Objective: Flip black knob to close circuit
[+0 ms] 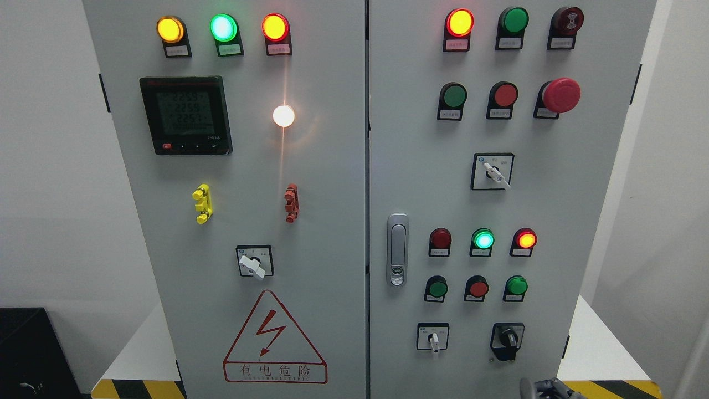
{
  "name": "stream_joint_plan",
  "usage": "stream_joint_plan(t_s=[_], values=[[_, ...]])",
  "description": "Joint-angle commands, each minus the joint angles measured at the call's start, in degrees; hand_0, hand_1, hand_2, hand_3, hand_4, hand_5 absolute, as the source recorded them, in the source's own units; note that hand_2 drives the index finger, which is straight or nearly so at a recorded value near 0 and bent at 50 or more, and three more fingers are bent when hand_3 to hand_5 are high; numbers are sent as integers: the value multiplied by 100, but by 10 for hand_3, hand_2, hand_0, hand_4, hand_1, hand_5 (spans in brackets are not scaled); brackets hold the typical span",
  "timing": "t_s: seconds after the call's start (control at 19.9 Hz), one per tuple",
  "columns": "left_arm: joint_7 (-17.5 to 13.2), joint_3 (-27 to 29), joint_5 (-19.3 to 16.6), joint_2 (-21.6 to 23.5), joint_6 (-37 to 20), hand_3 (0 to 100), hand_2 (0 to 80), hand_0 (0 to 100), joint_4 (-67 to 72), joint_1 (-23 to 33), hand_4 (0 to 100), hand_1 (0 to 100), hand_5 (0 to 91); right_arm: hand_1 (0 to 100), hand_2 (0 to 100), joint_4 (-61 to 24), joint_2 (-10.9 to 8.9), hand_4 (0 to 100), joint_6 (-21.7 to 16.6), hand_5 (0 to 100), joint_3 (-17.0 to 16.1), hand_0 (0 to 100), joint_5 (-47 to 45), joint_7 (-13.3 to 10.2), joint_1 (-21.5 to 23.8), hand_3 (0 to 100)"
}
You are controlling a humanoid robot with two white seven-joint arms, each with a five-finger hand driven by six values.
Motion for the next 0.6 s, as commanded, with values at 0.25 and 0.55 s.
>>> stream_joint_plan(t_s=[0.25, 0.55], values=[[0, 0, 0, 3, -3, 0, 0, 120, -132, 123, 0, 556, 0, 0, 69, -282, 107, 142, -989, 15, -127, 0, -2568, 773, 806, 205], [0, 0, 0, 3, -3, 0, 0, 120, -132, 123, 0, 556, 0, 0, 1, -229, 107, 34, -1192, 0, -127, 0, -2576, 791, 894, 99]])
